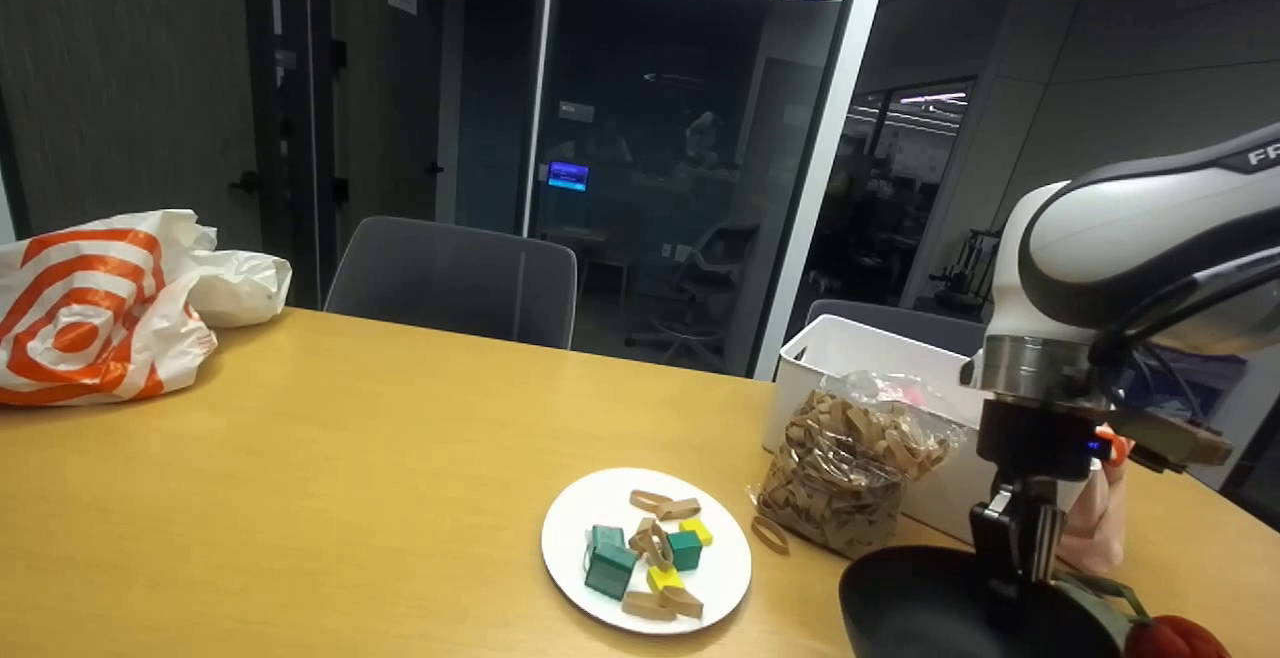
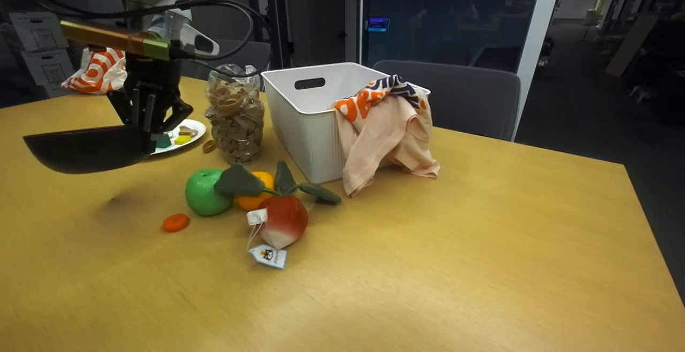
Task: Pour the items in the black bowl onto the white plate then put the fruits and radish in the bowl.
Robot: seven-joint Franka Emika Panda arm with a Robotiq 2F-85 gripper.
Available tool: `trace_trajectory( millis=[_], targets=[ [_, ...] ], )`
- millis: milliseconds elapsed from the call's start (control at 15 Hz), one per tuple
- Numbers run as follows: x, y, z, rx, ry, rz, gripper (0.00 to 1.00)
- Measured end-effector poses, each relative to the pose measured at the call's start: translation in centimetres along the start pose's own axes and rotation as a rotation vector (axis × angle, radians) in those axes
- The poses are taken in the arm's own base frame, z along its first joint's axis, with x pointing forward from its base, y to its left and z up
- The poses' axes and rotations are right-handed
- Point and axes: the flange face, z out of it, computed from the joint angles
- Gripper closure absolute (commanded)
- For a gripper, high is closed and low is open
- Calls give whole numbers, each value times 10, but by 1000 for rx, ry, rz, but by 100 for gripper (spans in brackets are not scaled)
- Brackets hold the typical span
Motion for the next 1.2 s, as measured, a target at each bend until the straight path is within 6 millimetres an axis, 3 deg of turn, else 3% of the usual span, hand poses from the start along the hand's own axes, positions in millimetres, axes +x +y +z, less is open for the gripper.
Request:
trace_trajectory(
  millis=[467, 933, 1000, 1133, 1200],
  targets=[
    [16, 13, 25, 72, 81, -37, 92],
    [24, 14, 43, 22, 219, -30, 92],
    [24, 14, 45, 16, 228, -31, 67],
    [23, 12, 49, 8, 238, -34, 64],
    [23, 11, 51, 4, 241, -36, 55]
  ],
)
